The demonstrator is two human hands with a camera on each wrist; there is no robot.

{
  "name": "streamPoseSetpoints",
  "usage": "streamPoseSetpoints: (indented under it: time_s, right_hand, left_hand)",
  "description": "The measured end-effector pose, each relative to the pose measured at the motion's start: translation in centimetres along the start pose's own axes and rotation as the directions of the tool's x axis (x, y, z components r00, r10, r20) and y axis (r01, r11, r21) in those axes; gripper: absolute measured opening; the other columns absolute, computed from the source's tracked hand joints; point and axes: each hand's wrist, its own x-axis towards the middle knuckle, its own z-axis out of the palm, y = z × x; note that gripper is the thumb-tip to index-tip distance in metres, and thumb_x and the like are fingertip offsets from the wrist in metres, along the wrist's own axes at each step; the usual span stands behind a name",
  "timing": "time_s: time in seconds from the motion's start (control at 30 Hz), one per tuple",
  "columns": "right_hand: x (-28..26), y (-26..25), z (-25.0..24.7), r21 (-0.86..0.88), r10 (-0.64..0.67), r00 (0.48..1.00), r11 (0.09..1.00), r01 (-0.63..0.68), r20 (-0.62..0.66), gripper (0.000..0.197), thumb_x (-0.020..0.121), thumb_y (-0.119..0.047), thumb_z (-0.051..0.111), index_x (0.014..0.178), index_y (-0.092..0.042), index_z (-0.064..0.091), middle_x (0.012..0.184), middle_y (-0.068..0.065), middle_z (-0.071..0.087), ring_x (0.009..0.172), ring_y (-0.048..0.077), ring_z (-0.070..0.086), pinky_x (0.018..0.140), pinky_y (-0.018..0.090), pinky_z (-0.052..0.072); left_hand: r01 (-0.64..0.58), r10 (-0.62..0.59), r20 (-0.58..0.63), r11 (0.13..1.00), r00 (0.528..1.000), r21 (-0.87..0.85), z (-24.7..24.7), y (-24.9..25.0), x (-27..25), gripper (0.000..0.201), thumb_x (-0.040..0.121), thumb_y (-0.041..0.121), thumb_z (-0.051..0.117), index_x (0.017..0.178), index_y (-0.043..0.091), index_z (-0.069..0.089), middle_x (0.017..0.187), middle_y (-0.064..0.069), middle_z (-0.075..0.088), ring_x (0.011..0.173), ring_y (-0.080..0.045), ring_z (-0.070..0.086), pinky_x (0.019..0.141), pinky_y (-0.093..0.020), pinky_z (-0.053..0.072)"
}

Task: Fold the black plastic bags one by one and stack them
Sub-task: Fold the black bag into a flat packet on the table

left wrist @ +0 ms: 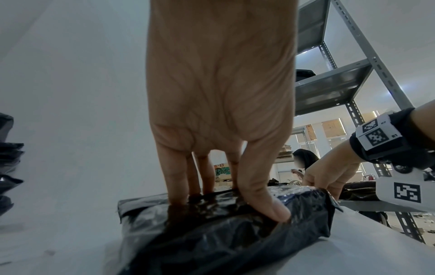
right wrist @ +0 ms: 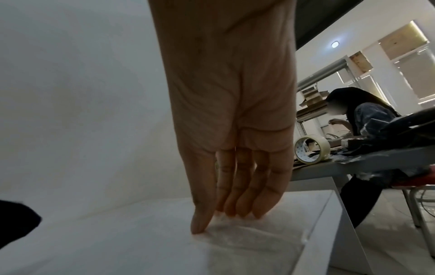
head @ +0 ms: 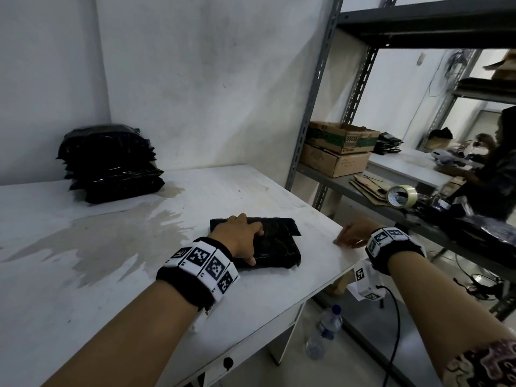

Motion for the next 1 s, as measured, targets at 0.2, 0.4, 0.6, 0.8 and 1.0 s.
streamPoseSetpoints:
  time_s: [0.2,0.4,0.6,0.8,1.0]
  right_hand:
    - [1.4,1.1,0.7,-0.131,0.011,0.999,0.991,-0.016,-0.042,0.035,0.078,-0.026,0.078,0.103,-0.003,0.072,0.101,0.012,0.072,0.101,0.027,0.067,0.095,0.041,0.053]
    - [0.4,-0.5,1.2,-0.290,0.045,0.998,0.955,-0.054,-0.038,0.020,0.090,-0.026,0.063,0.087,-0.007,0.063,0.098,0.010,0.064,0.100,0.027,0.063,0.097,0.038,0.050]
    - [1.5,-0.3,0.9,-0.169,0.109,0.993,0.980,-0.101,0.039,0.020,0.093,-0.018,0.060,0.076,-0.008,0.062,0.069,0.006,0.062,0.070,0.021,0.057,0.076,0.033,0.051]
    - [2.9,0.9,0.1,-0.077,0.130,0.982,0.990,-0.120,0.138,0.017,0.076,-0.018,0.074,0.083,-0.004,0.068,0.084,0.012,0.065,0.076,0.025,0.059,0.071,0.032,0.051]
    - [1.3,0.0,-0.1,-0.112,0.080,0.987,0.992,-0.064,0.139,0.014,0.081,-0.017,0.074,0.078,-0.011,0.063,0.082,0.006,0.064,0.080,0.023,0.060,0.081,0.035,0.051]
  left_hand:
    - [0.001,-0.001,-0.001,1.000,1.000,-0.012,0.0,0.0,-0.1,0.071,0.080,0.033,0.073,0.140,0.029,0.036,0.138,-0.007,0.033,0.131,-0.026,0.032,0.104,-0.043,0.038]
    - [-0.002,0.002,-0.002,1.000,1.000,-0.017,0.0,-0.1,-0.2,0.070,0.081,0.033,0.073,0.140,0.029,0.035,0.138,-0.008,0.033,0.131,-0.027,0.031,0.103,-0.042,0.038]
    - [-0.003,0.003,0.005,1.000,1.000,-0.010,0.1,-0.2,0.0,0.071,0.080,0.033,0.073,0.140,0.029,0.035,0.138,-0.007,0.033,0.131,-0.027,0.031,0.103,-0.043,0.038]
    - [-0.005,0.005,0.010,1.000,1.000,-0.003,-0.1,0.0,0.3,0.072,0.079,0.033,0.075,0.139,0.030,0.036,0.136,-0.007,0.034,0.130,-0.026,0.033,0.103,-0.043,0.039]
    - [-0.004,0.004,0.004,1.000,1.000,0.003,0.0,0.0,0.2,0.072,0.079,0.033,0.074,0.140,0.029,0.035,0.137,-0.007,0.034,0.130,-0.027,0.032,0.104,-0.044,0.038]
